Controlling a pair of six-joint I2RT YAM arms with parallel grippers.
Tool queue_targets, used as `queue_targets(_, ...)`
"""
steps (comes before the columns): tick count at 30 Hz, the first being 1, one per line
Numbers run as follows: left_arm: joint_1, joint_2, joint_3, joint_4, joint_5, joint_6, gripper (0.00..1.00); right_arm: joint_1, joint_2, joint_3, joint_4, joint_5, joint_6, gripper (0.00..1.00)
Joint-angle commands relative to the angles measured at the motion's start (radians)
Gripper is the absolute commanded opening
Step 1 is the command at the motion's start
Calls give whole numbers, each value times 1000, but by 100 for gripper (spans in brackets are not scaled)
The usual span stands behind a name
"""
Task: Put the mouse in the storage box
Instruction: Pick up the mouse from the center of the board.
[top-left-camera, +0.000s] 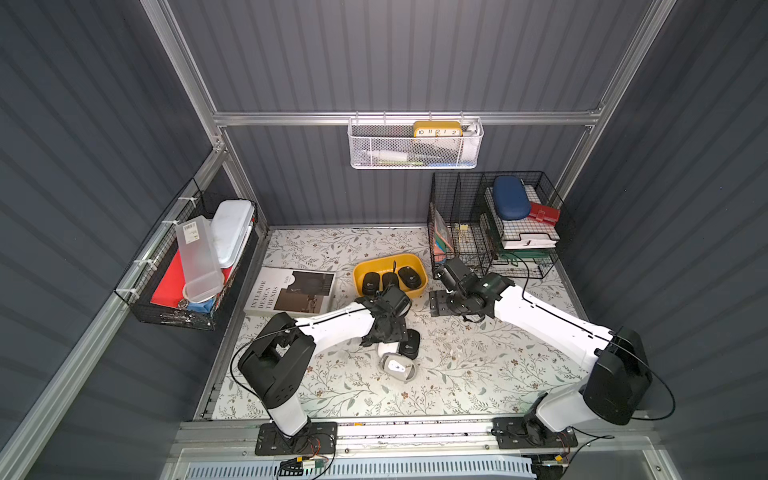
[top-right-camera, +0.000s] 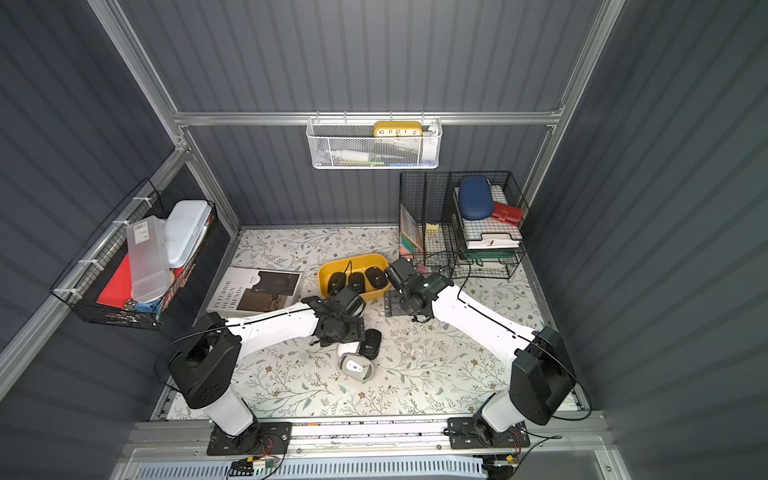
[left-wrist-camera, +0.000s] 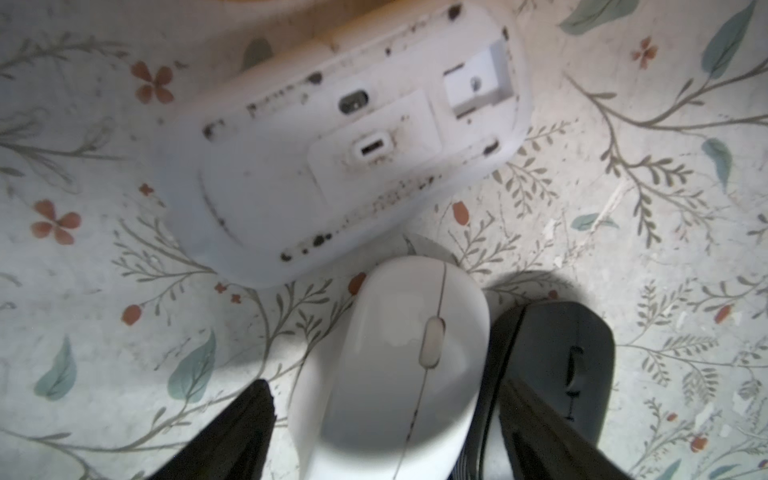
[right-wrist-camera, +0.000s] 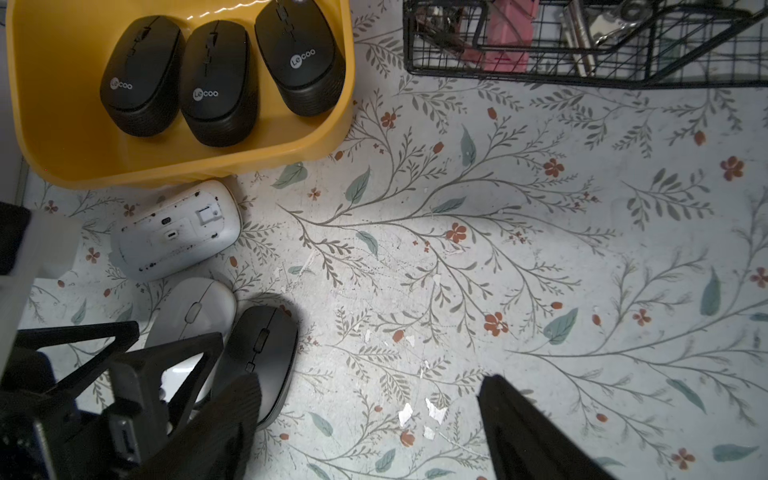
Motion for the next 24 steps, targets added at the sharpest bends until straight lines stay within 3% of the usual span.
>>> queue_targets(1, -6, 21, -14, -13, 4, 10, 87, -3, 0, -2, -3, 6, 6, 87)
queue_targets(9, -9, 32, -17, -11, 0, 13, 79, -3, 18, 2, -5, -7, 12, 86)
queue_targets(18, -24, 81, -12, 0, 19, 29, 81, -4, 30, 21, -12, -4, 4, 86)
queue_targets(24, -26, 101, 2, 7, 13, 28, 75, -4, 38, 25, -16, -5, 5, 86)
